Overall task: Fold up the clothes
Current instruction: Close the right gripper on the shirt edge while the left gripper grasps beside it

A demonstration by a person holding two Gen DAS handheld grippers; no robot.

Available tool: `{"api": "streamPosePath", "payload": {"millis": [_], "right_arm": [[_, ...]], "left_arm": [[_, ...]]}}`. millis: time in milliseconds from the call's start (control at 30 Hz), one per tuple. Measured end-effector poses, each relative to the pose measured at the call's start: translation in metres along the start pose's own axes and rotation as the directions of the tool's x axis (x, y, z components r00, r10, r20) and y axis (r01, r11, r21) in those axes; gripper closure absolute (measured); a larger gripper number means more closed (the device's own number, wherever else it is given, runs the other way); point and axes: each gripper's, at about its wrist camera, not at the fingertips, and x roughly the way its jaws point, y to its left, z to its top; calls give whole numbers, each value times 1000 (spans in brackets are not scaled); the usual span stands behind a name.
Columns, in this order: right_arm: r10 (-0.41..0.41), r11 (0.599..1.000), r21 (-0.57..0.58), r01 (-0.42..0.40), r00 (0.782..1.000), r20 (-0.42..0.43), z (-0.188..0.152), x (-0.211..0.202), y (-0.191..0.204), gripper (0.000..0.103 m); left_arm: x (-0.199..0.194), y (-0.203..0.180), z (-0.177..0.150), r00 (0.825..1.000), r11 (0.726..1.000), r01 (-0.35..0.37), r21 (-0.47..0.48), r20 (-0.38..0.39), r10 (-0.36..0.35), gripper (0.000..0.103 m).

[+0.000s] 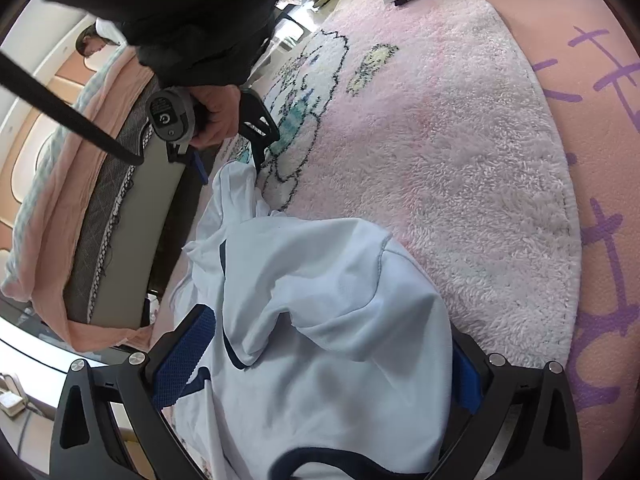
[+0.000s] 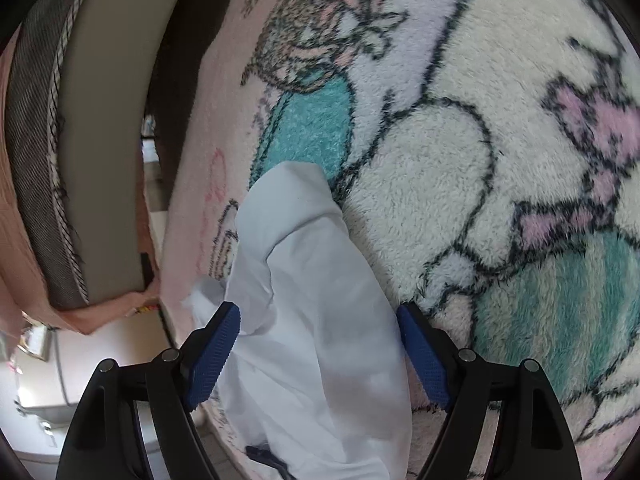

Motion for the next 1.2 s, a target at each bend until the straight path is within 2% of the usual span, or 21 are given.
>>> {"api": "streamPosePath", "payload": {"millis": [67, 133, 200, 267, 333, 400, 433, 500, 533, 567, 633, 767, 833, 933, 1000, 1067, 1133, 1200], "right_arm": [[18, 1000, 16, -19, 1000, 16, -1, -3, -5, 26], [-17, 1000, -6, 17, 1000, 18, -3, -6, -4, 36], [-81, 997, -19, 81, 997, 16, -5, -7, -4, 53], [-143, 990, -11, 143, 990, 19, -6, -8, -6, 85], [-160, 987, 16, 159, 987, 16, -8, -7, -13, 96], [-139, 989, 55, 137, 990, 23, -11, -10, -19, 98], [-140, 989, 50, 139, 990, 29, -13, -10, -18, 98], [-145, 989, 36, 144, 989, 40, -15, -9, -16, 98], [-154, 988, 17, 153, 987, 42, -15, -7, -12, 98], [-157, 988, 2, 157, 987, 43, -15, -6, -8, 98], [-115, 993, -13, 116, 993, 38, -17, -2, -1, 98], [-128, 988, -85, 131, 991, 38, -22, 6, 19, 98], [-133, 983, -124, 137, 990, 38, -22, 9, 29, 98], [-111, 982, -145, 118, 992, 55, -19, 8, 39, 99], [-107, 982, -151, 114, 993, 53, -15, 8, 44, 99], [-109, 982, -150, 116, 992, 59, -14, 9, 49, 99], [-103, 982, -156, 111, 993, 60, -16, 12, 54, 99], [-94, 983, -154, 102, 994, 59, -17, 12, 57, 99]], "left_arm": [[1, 0, 1, 1000, 1000, -4, -1, -2, 4, 0], [0, -2, 0, 1000, 1000, -17, -10, -1, 17, 0], [-1, -2, -1, 1000, 999, -27, -27, 0, 27, 0], [-1, 1, -4, 1000, 999, -17, -49, 3, 17, 0], [1, 6, -5, 1000, 997, 19, -79, -3, -19, 0], [4, 15, -6, 997, 989, 76, -127, -18, -79, 1], [6, 19, -6, 991, 980, 123, -155, -28, -129, 7], [8, 27, -7, 970, 951, 223, -213, -44, -237, 29], [8, 28, -7, 961, 939, 256, -229, -41, -272, 57], [6, 26, -6, 961, 938, 260, -229, -31, -274, 82], [2, 23, -6, 964, 941, 255, -222, -11, -264, 90], [3, 29, -6, 959, 927, 273, -258, -5, -284, 92], [3, 37, -7, 950, 906, 297, -301, 2, -311, 92], [3, 55, -11, 923, 841, 362, -401, 28, -384, 92], [2, 68, -14, 898, 777, 412, -476, 68, -435, 93], [4, 82, -20, 863, 688, 464, -558, 112, -492, 96], [7, 96, -26, 825, 583, 507, -636, 160, -543, 97], [10, 111, -35, 803, 487, 519, -702, 206, -559, 98]]}}
